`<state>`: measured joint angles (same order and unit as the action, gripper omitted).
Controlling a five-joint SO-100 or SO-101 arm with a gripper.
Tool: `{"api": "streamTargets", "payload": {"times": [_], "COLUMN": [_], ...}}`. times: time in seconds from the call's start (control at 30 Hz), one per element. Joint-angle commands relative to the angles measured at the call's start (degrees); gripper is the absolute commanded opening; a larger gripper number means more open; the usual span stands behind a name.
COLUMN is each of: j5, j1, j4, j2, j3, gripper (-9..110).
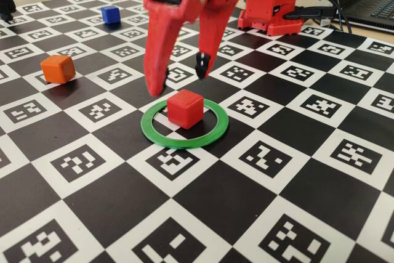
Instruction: Grab the red cube then put it in the green circle then put the blue cube on top and finally the orange cube on top
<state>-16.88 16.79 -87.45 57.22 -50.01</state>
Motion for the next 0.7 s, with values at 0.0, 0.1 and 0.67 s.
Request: {"api": "streamTargets", "payload": {"times": [0.0, 0.1, 0.67], "j5": [0.97, 3.25, 36.65], "j1": [-2.02, -4.22, -41.22], "j4": [0.09, -2.55, -7.73], "j2": [16.35, 21.71, 40.08], "j3": [-4.39, -8.35, -25.66], "gripper": [37, 37, 39]}}
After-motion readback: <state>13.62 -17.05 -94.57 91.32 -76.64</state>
